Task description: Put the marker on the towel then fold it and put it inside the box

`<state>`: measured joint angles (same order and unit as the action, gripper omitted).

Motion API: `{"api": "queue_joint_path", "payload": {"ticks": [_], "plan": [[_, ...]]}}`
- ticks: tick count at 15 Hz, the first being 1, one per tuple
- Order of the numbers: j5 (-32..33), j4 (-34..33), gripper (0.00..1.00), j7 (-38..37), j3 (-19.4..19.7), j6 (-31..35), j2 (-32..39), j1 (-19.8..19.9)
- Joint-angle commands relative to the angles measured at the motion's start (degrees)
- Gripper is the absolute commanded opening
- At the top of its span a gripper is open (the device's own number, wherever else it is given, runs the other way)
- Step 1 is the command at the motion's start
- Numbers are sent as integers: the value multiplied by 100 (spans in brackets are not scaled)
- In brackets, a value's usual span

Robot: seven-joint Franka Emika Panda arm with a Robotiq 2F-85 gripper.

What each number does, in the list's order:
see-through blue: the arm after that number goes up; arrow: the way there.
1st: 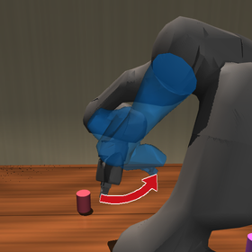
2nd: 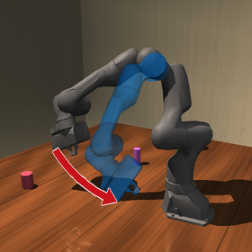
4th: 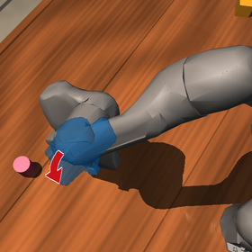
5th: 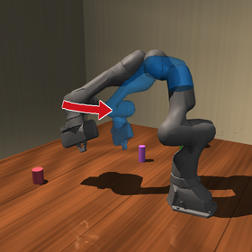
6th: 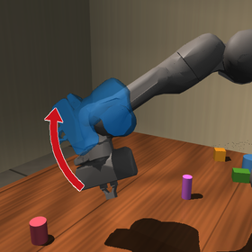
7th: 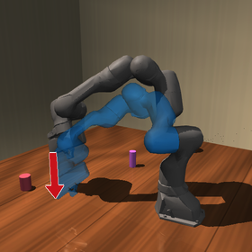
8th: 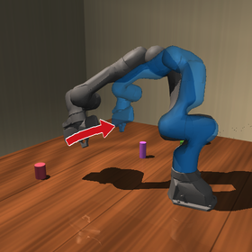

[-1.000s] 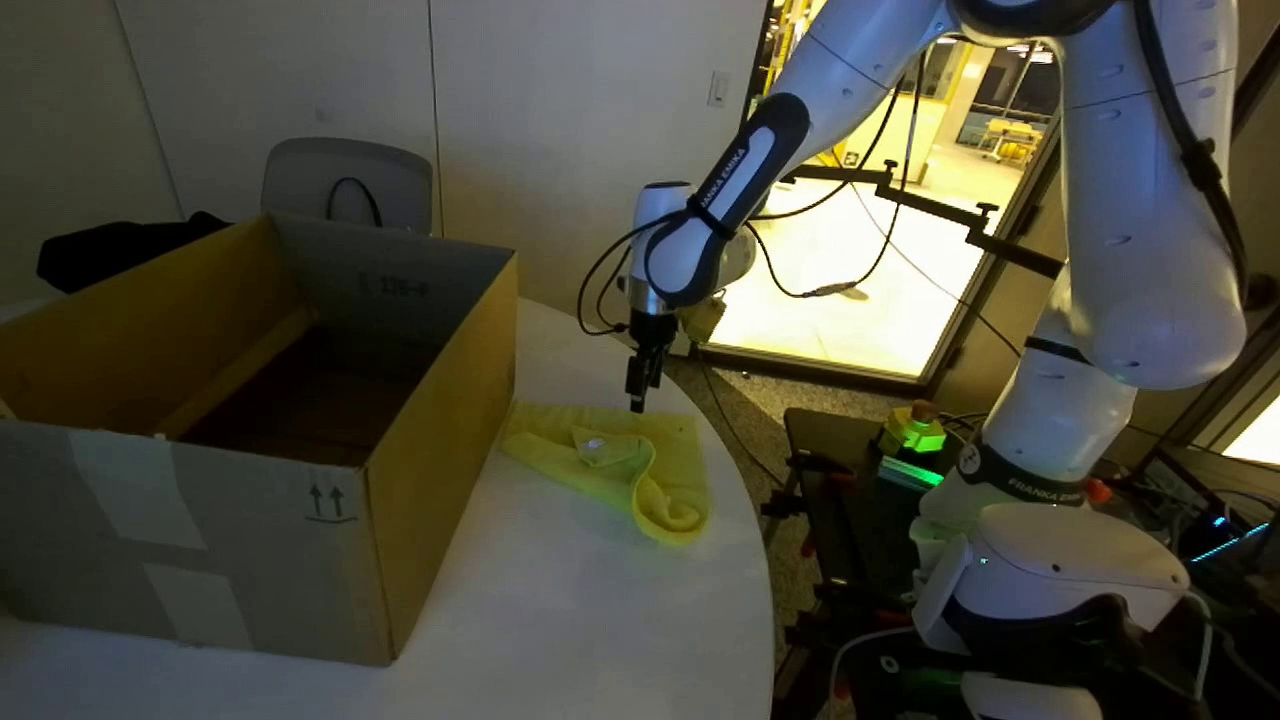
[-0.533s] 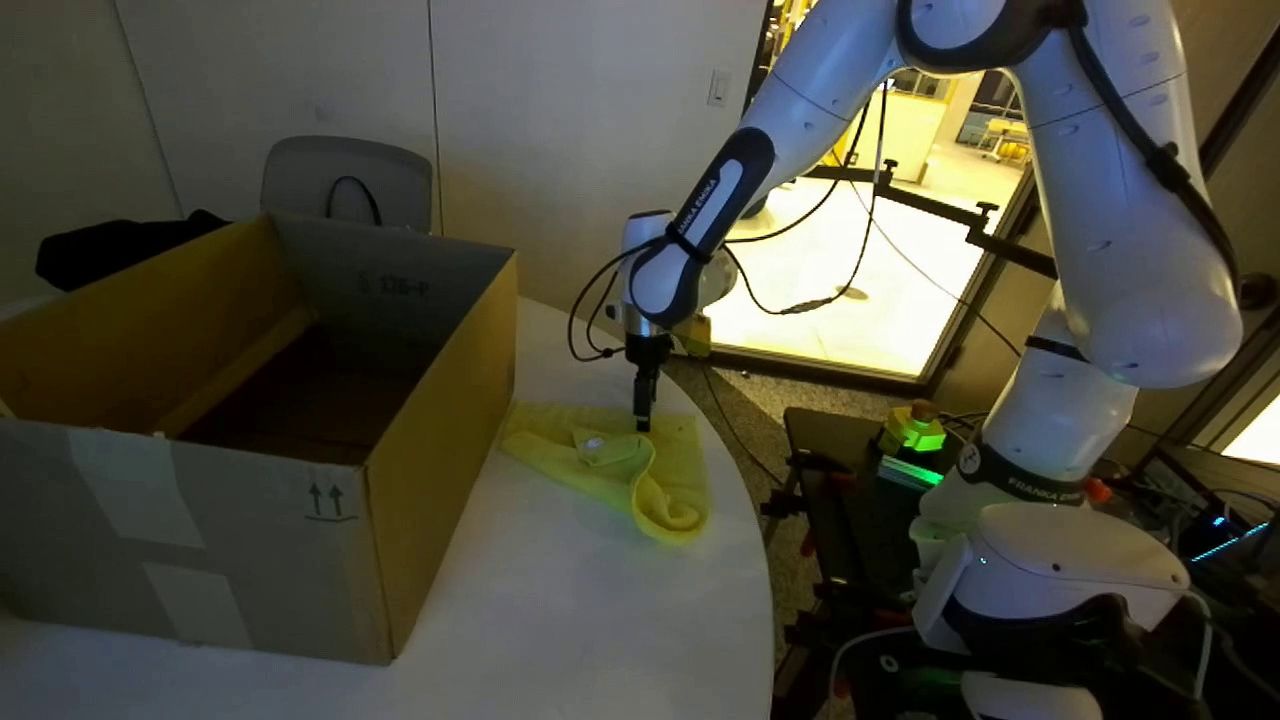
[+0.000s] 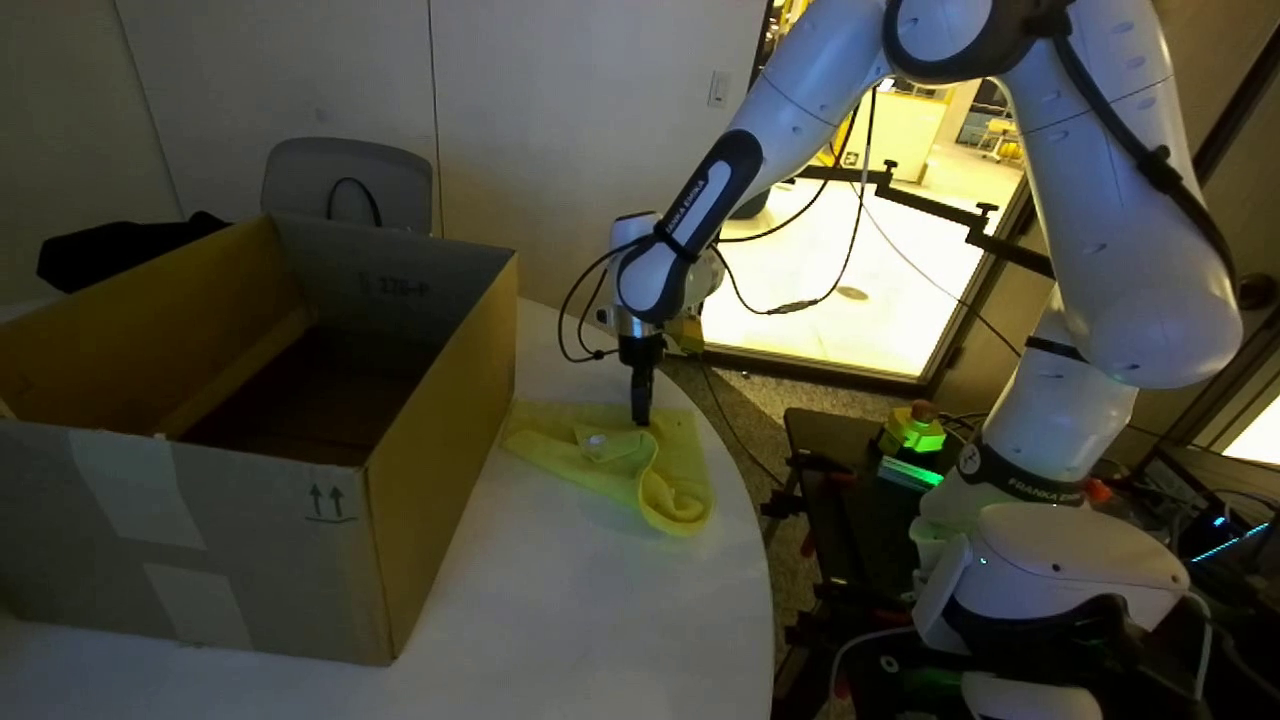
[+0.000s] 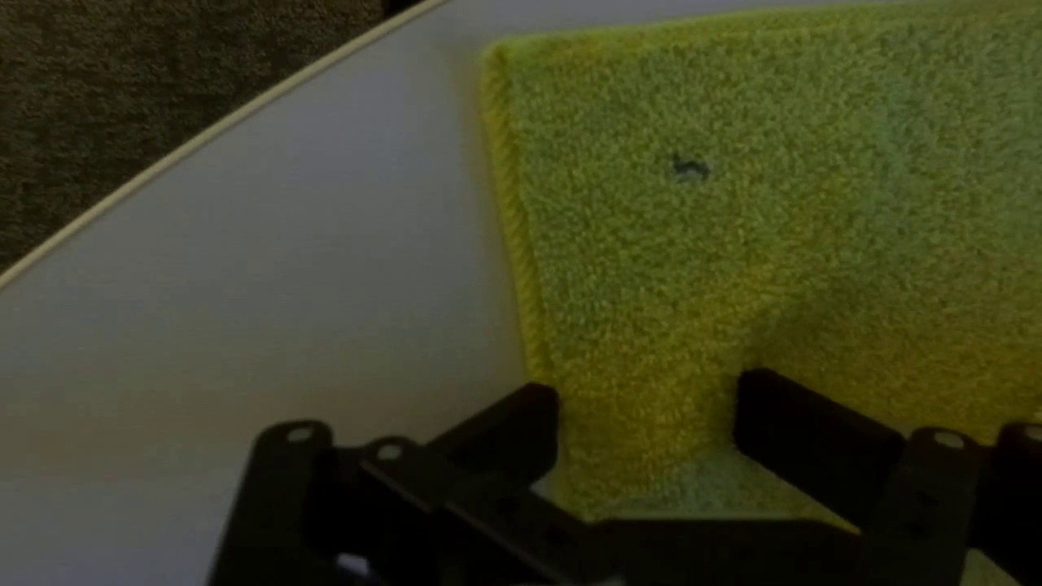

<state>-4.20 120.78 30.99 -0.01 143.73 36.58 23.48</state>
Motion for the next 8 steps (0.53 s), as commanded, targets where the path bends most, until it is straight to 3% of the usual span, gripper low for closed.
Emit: {"api": "queue_joint_path", "payload": {"ticks": [1, 5, 8], "plan": [[60, -398, 35, 67, -27, -333, 281, -33], [64, -616, 5, 94, -45, -692, 334, -108], [63, -691, 0, 157, -76, -925, 284, -167]]}}
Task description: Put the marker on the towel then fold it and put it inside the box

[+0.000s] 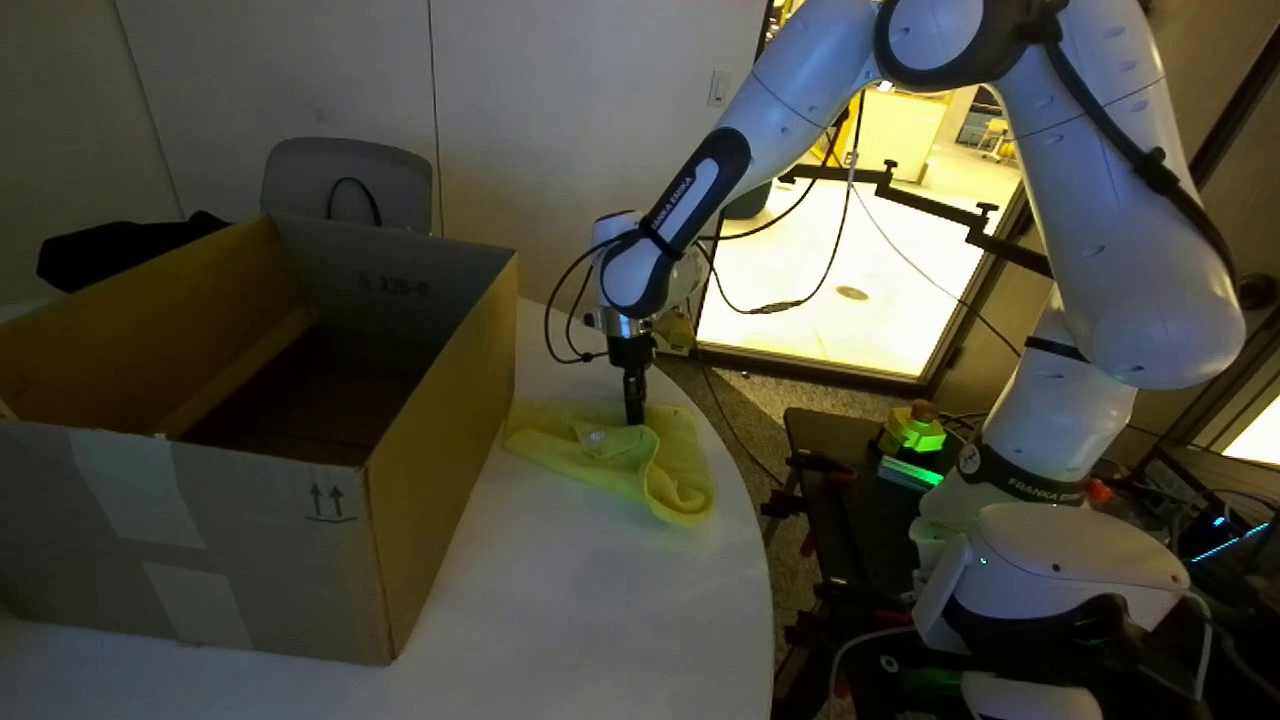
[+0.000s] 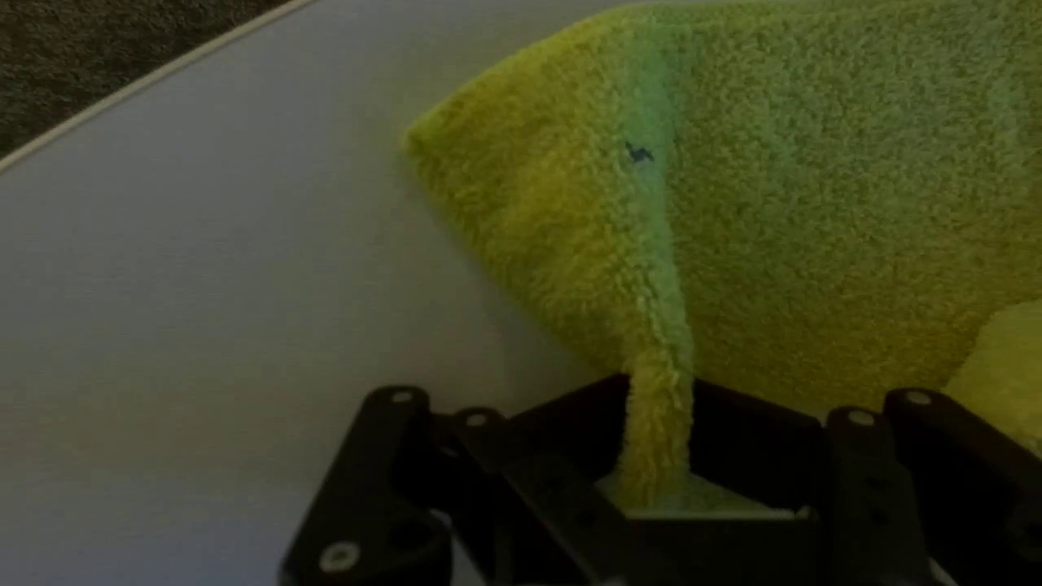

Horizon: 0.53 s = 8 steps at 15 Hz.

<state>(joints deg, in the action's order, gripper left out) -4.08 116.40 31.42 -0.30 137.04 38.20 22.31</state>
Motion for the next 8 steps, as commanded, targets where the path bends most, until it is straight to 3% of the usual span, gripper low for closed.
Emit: {"api": "queue_joint_path", "payload": {"ticks": [1, 4, 8], "plan": [[39, -287, 0, 162, -71, -360, 90, -62], [1, -311, 4, 363, -166, -533, -46, -101], [-110, -321, 1, 722, -357, -620, -185, -87]]}}
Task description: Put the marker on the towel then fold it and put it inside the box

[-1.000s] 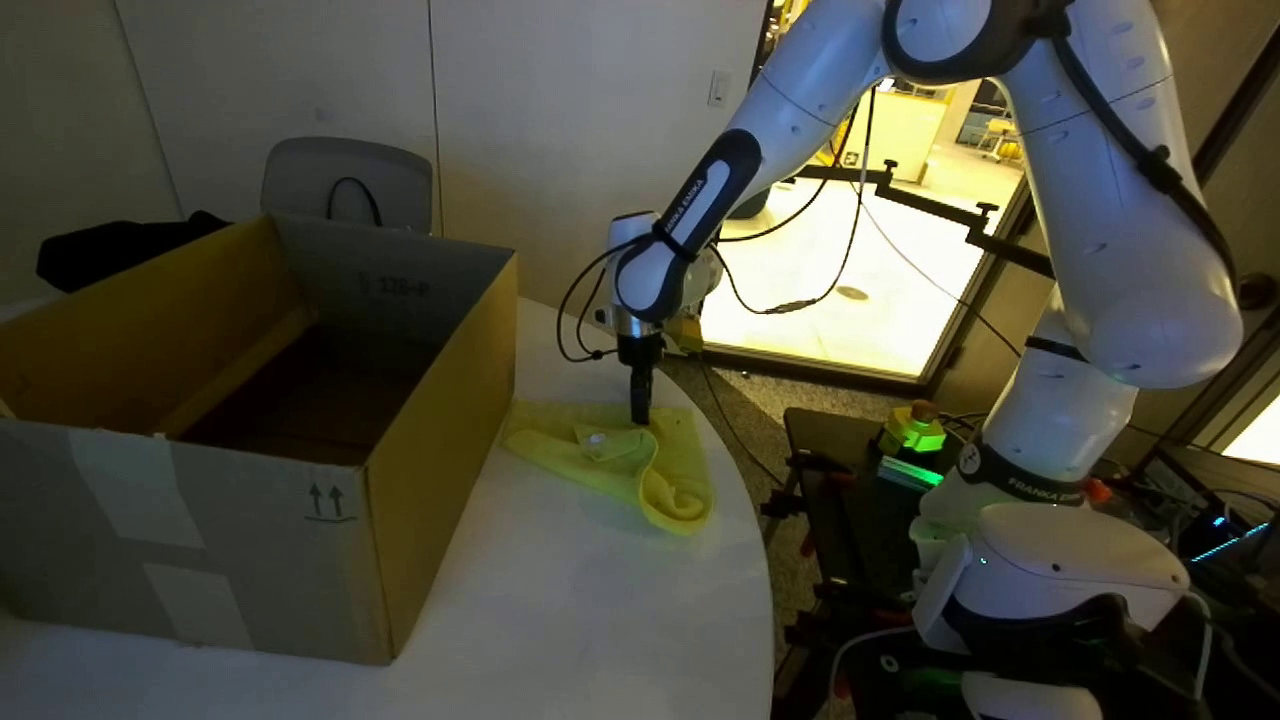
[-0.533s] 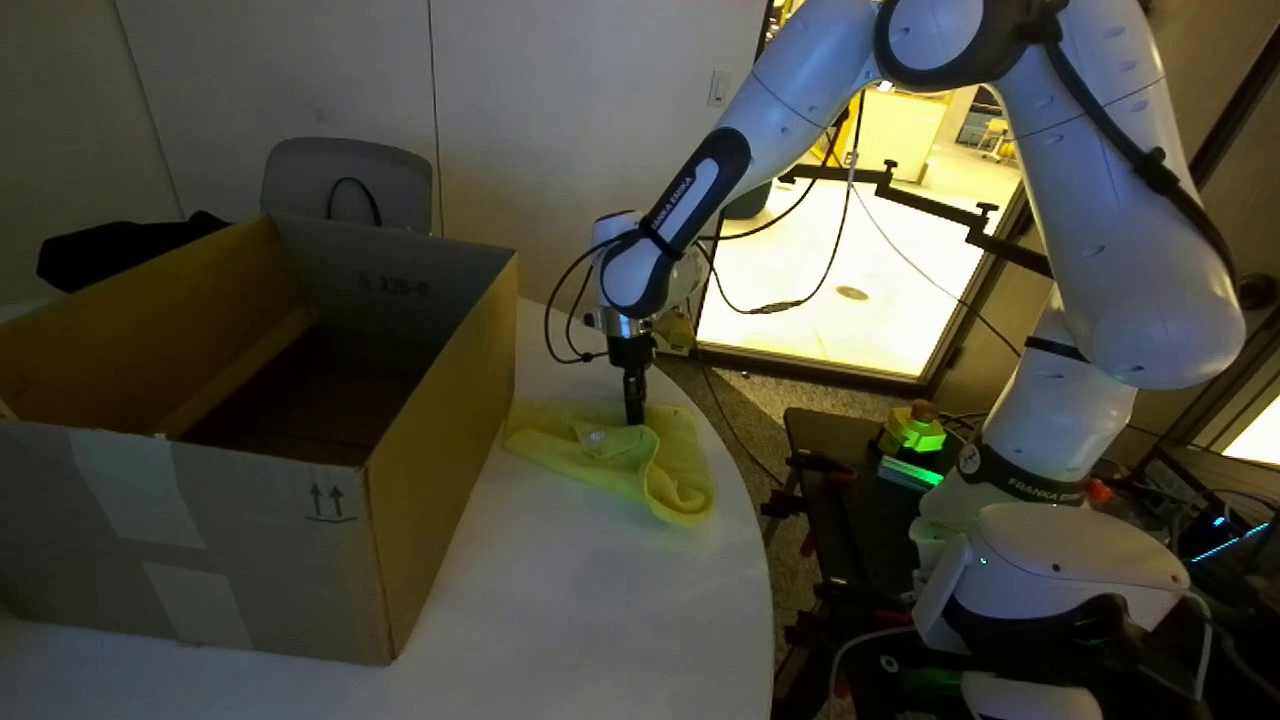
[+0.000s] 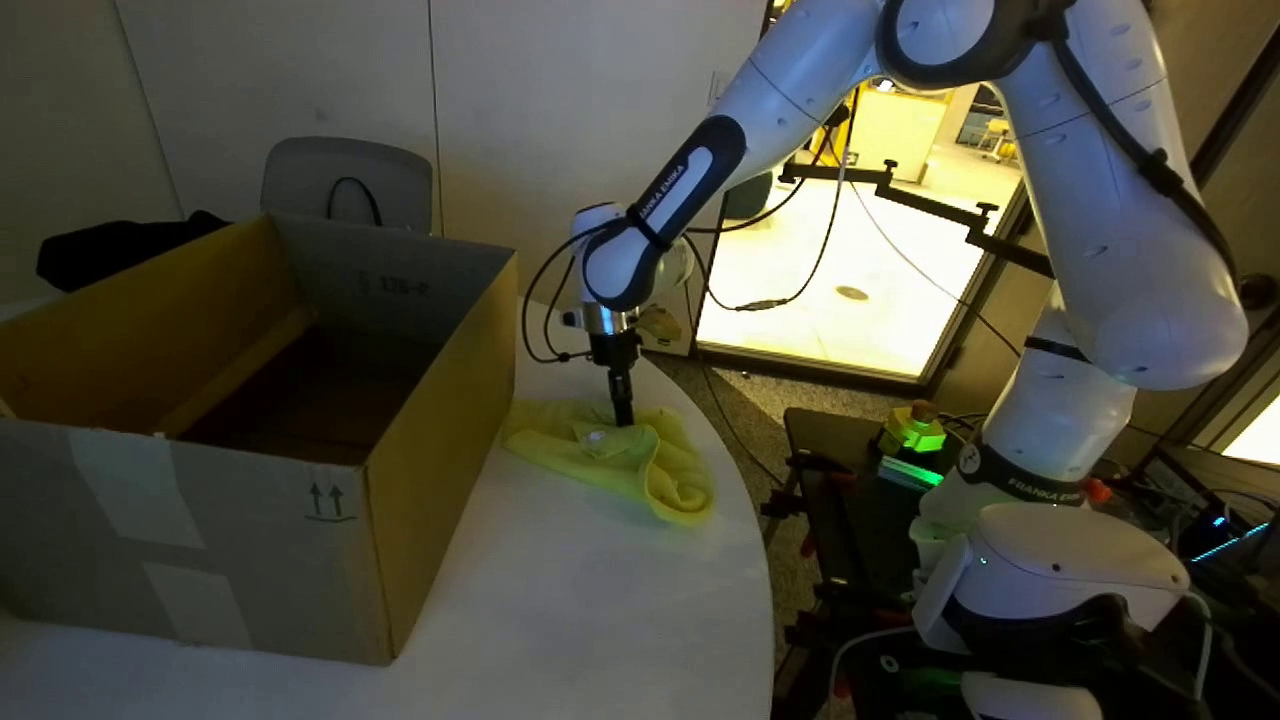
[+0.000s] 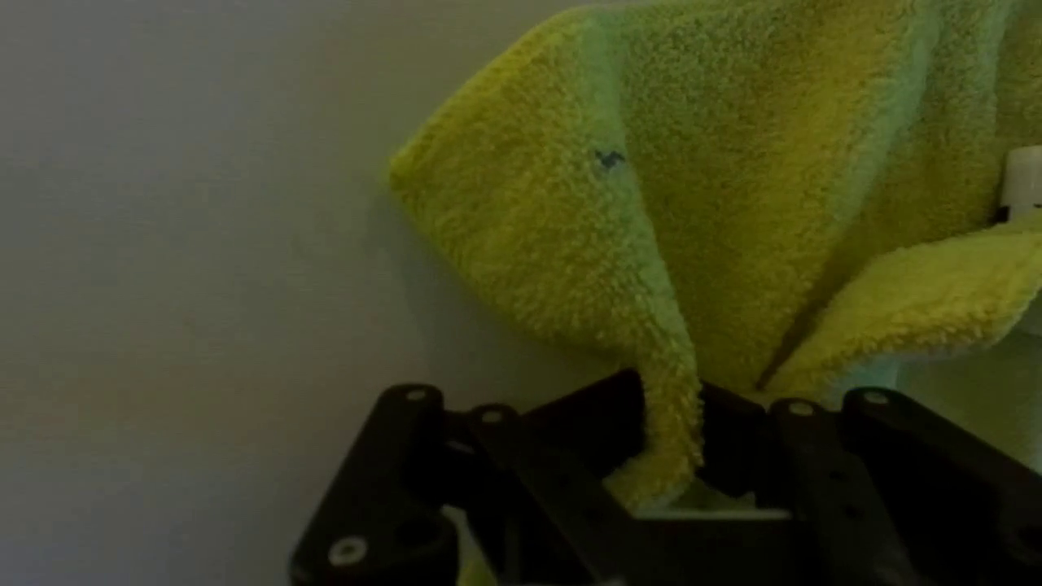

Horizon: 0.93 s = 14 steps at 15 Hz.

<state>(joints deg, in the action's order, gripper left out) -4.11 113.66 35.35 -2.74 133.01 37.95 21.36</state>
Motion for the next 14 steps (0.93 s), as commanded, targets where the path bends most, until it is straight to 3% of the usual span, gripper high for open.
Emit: {"api": "queue_joint_path", "payload": {"ticks": [1, 9, 12, 14], "plan": [[-129, -3, 0, 394, -144, -211, -242, 6], [-555, 304, 0, 1478, -574, -366, -1167, -134], [-883, -219, 0, 1654, -773, -476, -819, -498], [-938, -435, 1, 1366, -826, -449, -537, -883]]}}
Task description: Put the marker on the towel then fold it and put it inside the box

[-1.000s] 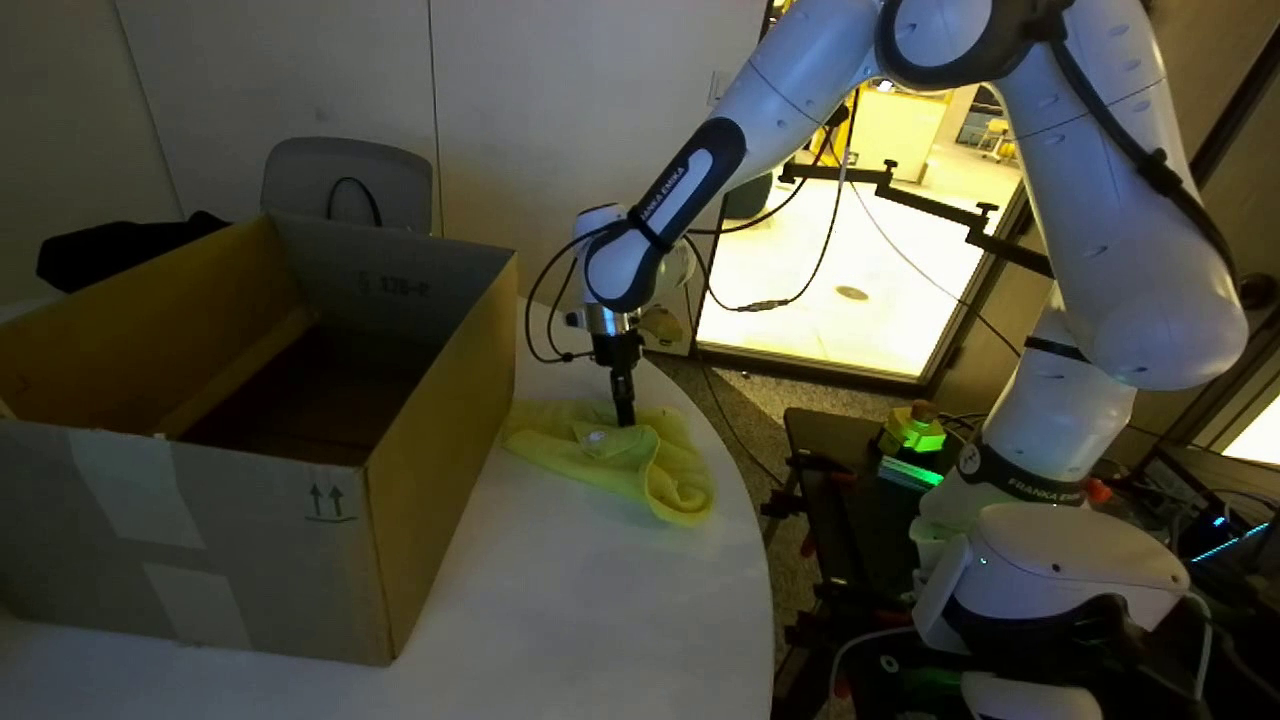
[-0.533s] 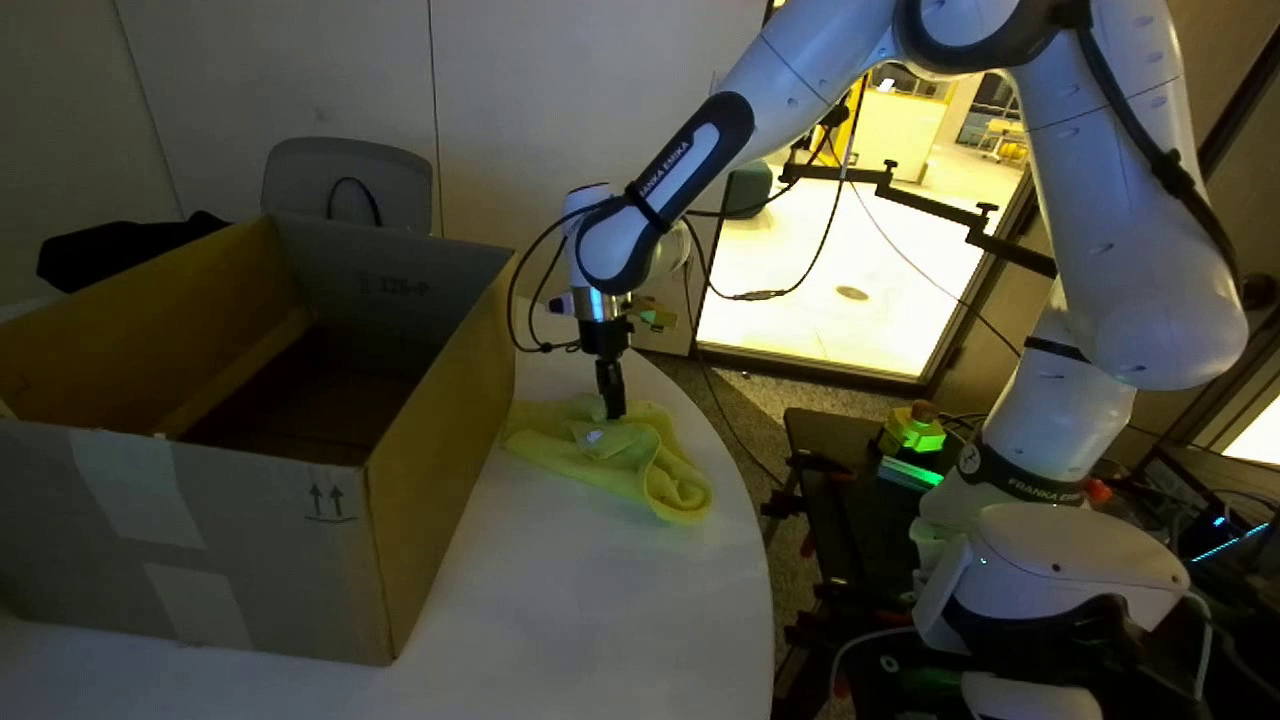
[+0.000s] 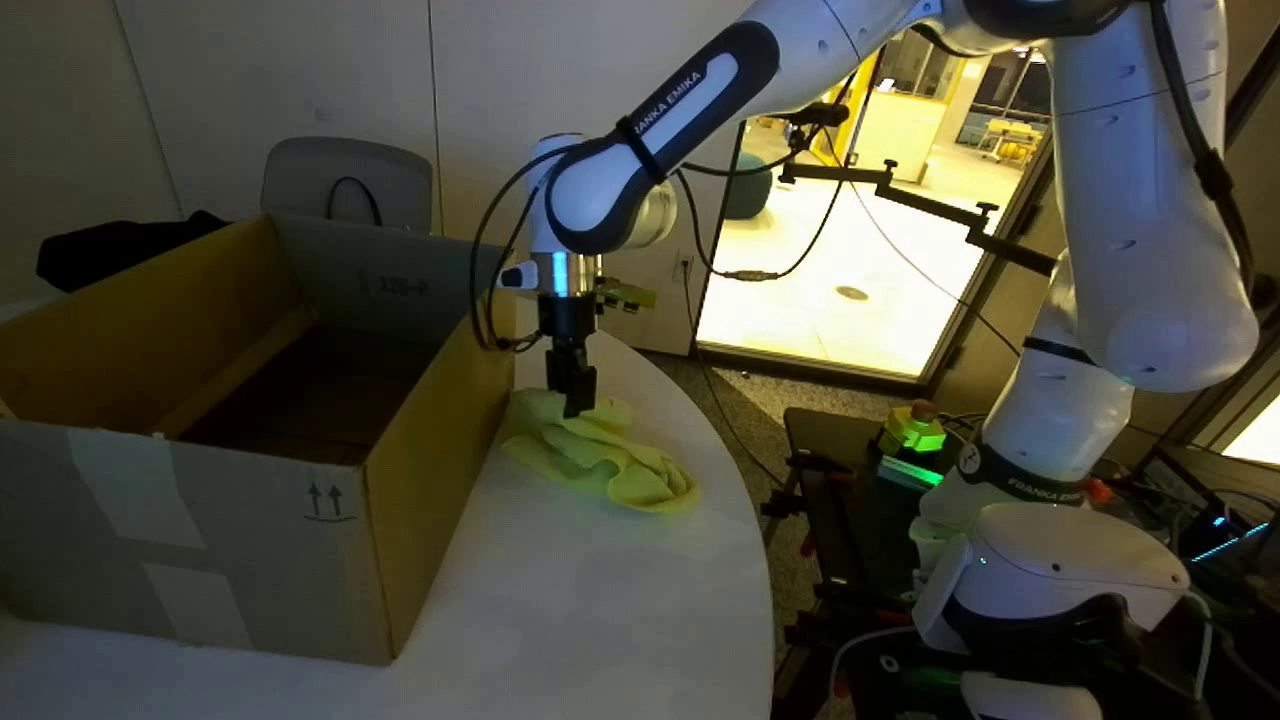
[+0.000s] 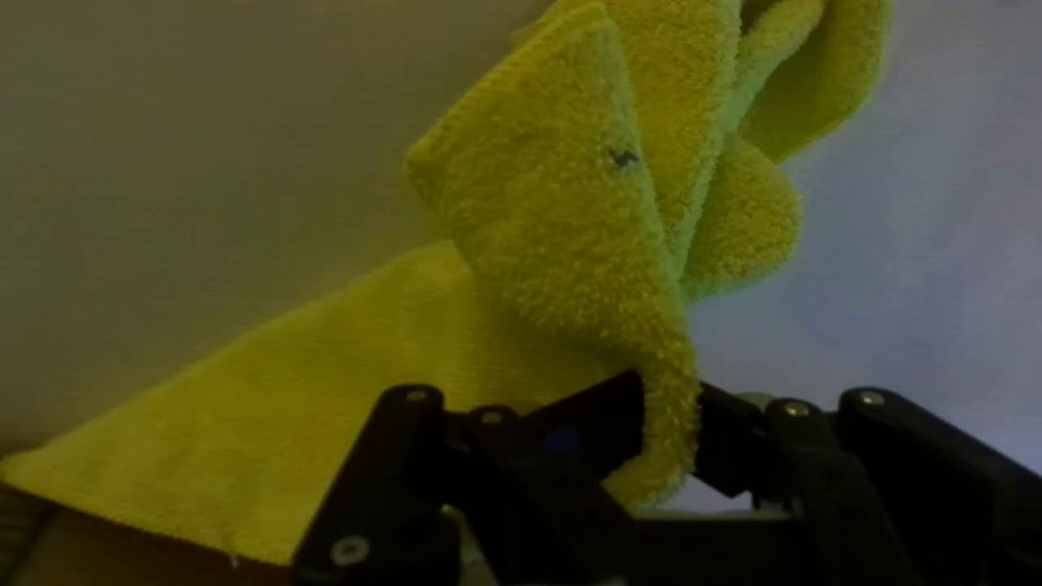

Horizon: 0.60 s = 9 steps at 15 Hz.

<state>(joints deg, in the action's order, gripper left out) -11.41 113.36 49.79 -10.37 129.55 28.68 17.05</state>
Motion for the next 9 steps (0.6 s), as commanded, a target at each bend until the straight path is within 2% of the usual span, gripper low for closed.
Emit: {"api": "queue_joint_path", "payload": {"ticks": [1, 4, 8, 9], "plan": [[-241, -561, 2, -207, -98, -170, 599, -631], [-186, -768, 1, -473, -172, -338, 1016, -1031], [-127, -752, 3, -595, -242, -343, 1253, -1255], [-100, -680, 27, -640, -230, -238, 1261, -1303]]}}
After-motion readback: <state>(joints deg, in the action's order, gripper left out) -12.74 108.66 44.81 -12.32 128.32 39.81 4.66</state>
